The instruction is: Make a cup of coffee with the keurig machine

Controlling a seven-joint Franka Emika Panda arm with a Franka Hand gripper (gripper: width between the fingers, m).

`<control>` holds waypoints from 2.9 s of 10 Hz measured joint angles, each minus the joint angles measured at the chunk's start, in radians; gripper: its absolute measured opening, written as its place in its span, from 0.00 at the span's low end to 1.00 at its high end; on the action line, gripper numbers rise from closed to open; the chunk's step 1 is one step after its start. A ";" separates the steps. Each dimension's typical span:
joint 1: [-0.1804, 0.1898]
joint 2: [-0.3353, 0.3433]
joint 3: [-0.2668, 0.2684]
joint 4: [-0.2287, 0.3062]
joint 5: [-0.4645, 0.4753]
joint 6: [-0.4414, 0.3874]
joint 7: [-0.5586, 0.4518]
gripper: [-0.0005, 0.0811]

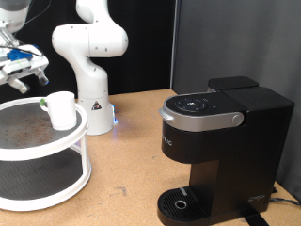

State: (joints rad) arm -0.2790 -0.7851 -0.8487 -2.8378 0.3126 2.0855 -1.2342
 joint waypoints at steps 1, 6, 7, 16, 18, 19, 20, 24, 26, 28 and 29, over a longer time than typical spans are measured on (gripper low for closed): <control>0.010 0.013 -0.010 -0.013 0.011 0.047 -0.004 0.75; 0.104 0.078 -0.086 -0.030 0.079 0.158 -0.077 0.99; 0.117 0.079 -0.099 -0.030 0.090 0.158 -0.090 0.99; 0.140 0.079 -0.112 -0.042 0.107 0.152 -0.097 0.66; 0.140 0.079 -0.112 -0.042 0.107 0.148 -0.093 0.42; 0.140 0.079 -0.112 -0.042 0.108 0.145 -0.091 0.42; 0.140 0.079 -0.112 -0.041 0.108 0.139 -0.086 0.21; 0.134 0.076 -0.109 -0.020 0.109 0.059 -0.045 0.09; 0.108 0.048 -0.076 0.012 0.107 -0.041 0.026 0.09; 0.062 0.012 -0.006 0.038 0.059 -0.134 0.108 0.09; 0.038 0.006 0.030 0.047 0.019 -0.168 0.134 0.09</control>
State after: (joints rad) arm -0.2414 -0.7795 -0.8187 -2.7910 0.3320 1.9179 -1.1002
